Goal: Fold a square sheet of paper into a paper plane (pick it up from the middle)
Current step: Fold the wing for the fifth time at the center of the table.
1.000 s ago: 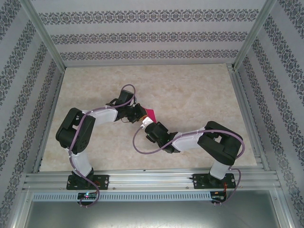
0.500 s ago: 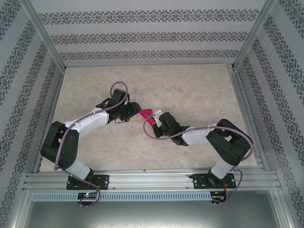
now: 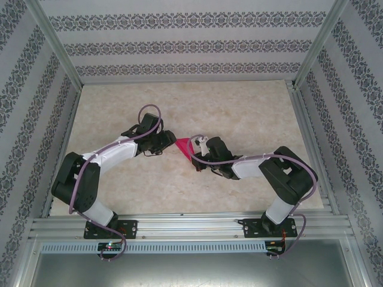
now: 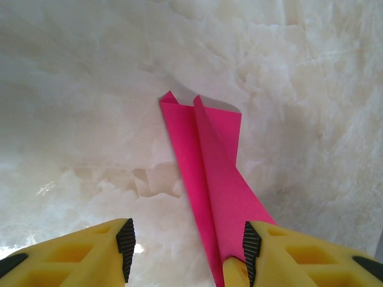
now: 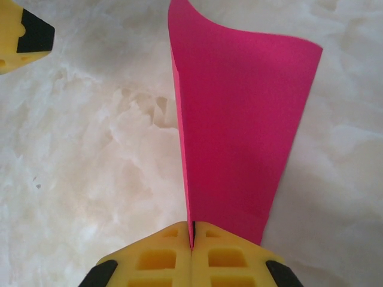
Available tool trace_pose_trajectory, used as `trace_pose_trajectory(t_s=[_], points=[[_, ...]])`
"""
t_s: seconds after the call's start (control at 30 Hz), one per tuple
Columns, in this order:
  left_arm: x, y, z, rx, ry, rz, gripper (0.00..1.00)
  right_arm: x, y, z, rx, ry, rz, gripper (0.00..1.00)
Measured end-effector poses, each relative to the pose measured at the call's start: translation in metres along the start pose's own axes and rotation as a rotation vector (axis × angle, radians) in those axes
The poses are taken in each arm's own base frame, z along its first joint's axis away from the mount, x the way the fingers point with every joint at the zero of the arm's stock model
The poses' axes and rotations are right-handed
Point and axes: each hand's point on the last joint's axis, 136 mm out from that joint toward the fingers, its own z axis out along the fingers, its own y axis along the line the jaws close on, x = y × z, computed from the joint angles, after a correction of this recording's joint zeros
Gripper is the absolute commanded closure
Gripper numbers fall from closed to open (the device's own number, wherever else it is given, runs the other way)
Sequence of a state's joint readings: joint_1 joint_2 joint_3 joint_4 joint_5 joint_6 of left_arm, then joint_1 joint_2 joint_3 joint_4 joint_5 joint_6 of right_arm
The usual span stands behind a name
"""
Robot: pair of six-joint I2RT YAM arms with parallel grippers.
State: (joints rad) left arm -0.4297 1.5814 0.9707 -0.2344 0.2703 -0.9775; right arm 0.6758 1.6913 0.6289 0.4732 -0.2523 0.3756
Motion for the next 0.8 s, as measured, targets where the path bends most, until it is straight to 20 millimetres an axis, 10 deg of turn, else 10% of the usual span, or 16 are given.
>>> trace_pose_trajectory(t_s=[0.8], points=[[0.016, 0.0, 0.017, 0.029, 0.097, -0.008, 0.51, 0.013, -0.015, 0.007, -0.139, 0.123, 0.398, 0.97]])
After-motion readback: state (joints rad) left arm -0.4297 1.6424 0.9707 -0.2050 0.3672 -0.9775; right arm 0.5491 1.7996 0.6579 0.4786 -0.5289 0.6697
